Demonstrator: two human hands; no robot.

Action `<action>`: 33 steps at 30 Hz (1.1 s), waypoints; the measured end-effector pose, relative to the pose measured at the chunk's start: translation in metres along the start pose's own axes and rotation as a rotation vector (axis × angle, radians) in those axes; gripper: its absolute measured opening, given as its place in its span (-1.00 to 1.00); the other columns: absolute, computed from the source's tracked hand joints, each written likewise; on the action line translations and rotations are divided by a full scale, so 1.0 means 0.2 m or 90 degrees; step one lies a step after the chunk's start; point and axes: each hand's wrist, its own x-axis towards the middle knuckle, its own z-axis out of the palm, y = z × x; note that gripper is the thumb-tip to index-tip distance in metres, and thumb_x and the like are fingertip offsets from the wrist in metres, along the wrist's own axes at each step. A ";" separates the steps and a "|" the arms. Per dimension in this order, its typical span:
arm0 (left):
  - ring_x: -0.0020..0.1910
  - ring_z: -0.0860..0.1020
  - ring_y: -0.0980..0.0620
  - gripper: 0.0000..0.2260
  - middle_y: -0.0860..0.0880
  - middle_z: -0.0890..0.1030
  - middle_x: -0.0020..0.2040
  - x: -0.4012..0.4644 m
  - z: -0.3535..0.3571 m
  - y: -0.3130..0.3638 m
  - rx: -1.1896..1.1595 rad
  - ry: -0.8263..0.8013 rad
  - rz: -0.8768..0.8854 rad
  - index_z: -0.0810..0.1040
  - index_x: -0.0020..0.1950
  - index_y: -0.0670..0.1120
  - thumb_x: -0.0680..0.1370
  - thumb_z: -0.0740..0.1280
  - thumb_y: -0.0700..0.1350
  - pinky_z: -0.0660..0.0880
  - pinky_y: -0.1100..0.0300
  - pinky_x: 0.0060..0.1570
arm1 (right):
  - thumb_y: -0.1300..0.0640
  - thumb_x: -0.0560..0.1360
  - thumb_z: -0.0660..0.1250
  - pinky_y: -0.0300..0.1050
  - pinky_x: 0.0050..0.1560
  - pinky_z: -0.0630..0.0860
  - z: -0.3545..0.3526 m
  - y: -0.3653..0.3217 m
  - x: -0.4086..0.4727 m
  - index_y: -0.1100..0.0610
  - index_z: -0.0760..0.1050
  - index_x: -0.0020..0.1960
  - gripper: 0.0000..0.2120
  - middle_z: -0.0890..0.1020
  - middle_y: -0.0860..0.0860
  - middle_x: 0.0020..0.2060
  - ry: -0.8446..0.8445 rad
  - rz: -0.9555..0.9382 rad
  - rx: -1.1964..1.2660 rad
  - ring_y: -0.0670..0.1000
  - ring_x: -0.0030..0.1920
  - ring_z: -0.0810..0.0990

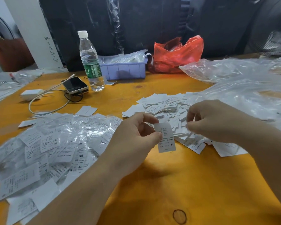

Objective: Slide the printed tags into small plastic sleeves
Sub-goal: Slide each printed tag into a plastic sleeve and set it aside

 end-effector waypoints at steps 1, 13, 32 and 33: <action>-0.35 0.51 0.11 -0.84 -0.05 0.66 -0.23 0.00 0.00 0.00 0.004 -0.001 0.002 0.56 0.00 0.07 0.52 0.42 -0.18 0.54 -0.05 -0.18 | 0.07 0.49 0.34 -0.18 -0.34 0.45 0.00 0.00 0.00 0.01 0.54 -0.19 -0.91 0.61 -0.04 -0.28 -0.023 0.009 -0.021 -0.06 -0.29 0.59; -0.26 0.58 0.06 -0.87 -0.02 0.67 -0.17 0.00 0.01 -0.03 0.019 -0.016 0.006 0.57 -0.03 0.09 0.51 0.44 -0.12 0.56 0.09 -0.22 | 0.04 0.42 0.30 -0.01 -0.19 0.59 -0.12 0.12 0.03 0.06 0.52 -0.26 -0.87 0.58 0.03 -0.34 0.189 0.195 -0.184 0.05 -0.29 0.55; -0.33 0.53 0.17 -0.79 0.02 0.68 -0.18 0.01 0.01 -0.04 0.053 -0.037 0.012 0.55 -0.07 0.24 0.53 0.42 -0.11 0.53 0.10 -0.22 | 0.29 0.44 0.20 -0.12 -0.32 0.37 -0.06 0.22 0.11 0.17 0.46 -0.10 -0.90 0.48 0.06 -0.18 0.231 0.210 -0.104 0.04 -0.25 0.47; -0.33 0.54 0.17 -0.80 0.02 0.68 -0.18 0.01 0.01 -0.04 0.056 -0.037 0.013 0.55 -0.06 0.24 0.53 0.42 -0.10 0.53 0.07 -0.21 | 0.29 0.44 0.21 -0.12 -0.29 0.39 -0.05 0.22 0.10 0.17 0.48 -0.10 -0.89 0.51 0.07 -0.18 0.203 0.216 -0.121 0.06 -0.23 0.49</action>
